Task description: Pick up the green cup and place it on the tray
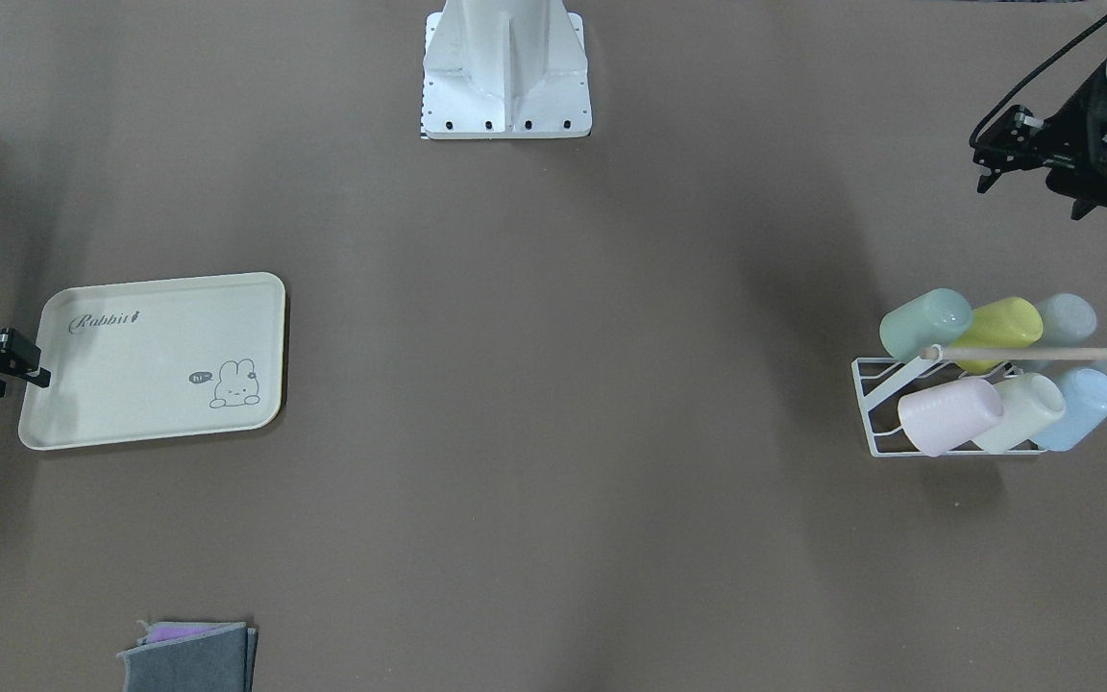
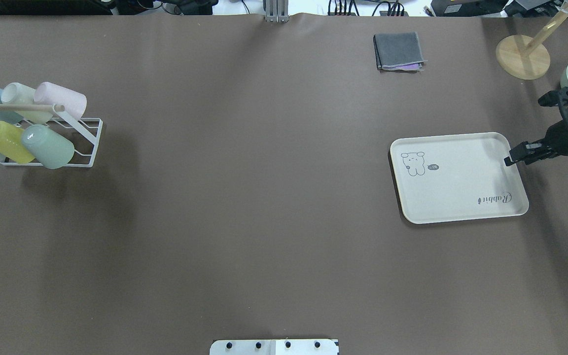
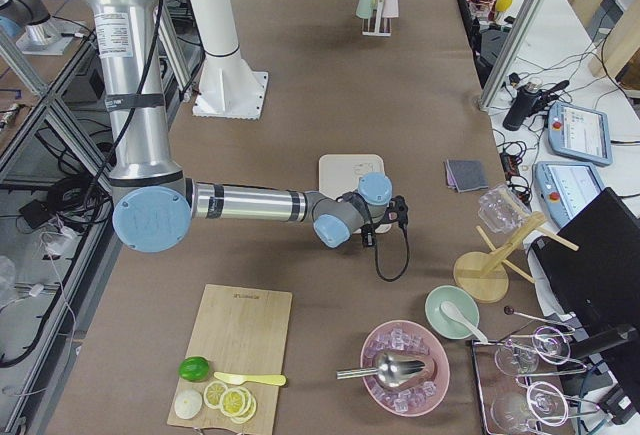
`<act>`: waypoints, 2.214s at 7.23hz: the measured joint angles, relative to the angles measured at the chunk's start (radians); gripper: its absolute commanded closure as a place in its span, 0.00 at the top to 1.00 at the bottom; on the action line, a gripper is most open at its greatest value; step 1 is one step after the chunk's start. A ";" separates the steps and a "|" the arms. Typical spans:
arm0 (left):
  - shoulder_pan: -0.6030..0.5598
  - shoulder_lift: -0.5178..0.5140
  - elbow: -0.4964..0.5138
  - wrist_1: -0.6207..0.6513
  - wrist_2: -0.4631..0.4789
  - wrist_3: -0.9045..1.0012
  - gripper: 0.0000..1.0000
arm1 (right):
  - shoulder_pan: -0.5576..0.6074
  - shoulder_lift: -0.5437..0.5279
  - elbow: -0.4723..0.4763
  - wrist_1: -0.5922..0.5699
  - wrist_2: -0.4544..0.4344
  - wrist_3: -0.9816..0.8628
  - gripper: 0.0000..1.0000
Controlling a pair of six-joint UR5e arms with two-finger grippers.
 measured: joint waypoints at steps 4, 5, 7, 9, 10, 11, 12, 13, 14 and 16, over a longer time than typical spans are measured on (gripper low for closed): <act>0.030 0.015 0.057 -0.009 0.000 0.012 0.98 | -0.007 0.020 -0.018 0.000 0.003 0.002 0.00; 0.058 0.016 0.019 -0.006 0.026 0.012 0.98 | -0.007 0.020 -0.018 -0.001 0.005 0.002 0.00; 0.158 0.028 -0.094 0.026 0.153 0.012 0.98 | -0.007 0.021 -0.016 -0.005 0.009 0.003 0.00; 0.291 0.029 -0.146 0.037 0.350 0.027 0.98 | -0.007 0.032 -0.010 -0.017 0.025 0.009 0.00; 0.361 0.027 -0.167 0.034 0.456 0.059 0.98 | -0.005 0.057 -0.006 -0.047 0.054 0.014 0.00; 0.432 0.024 -0.178 0.023 0.565 0.094 0.98 | -0.004 0.097 0.004 -0.093 0.081 0.019 0.00; 0.496 0.024 -0.177 0.004 0.676 0.136 0.98 | -0.007 0.141 0.020 -0.140 0.095 0.041 0.00; 0.542 0.025 -0.162 -0.036 0.783 0.195 0.98 | -0.026 0.191 0.041 -0.183 0.098 0.099 0.00; 0.579 0.049 -0.140 -0.108 0.889 0.255 0.98 | -0.072 0.251 0.059 -0.212 0.093 0.184 0.00; 0.680 0.147 -0.127 -0.244 1.078 0.312 0.98 | -0.199 0.388 0.070 -0.253 0.027 0.348 0.00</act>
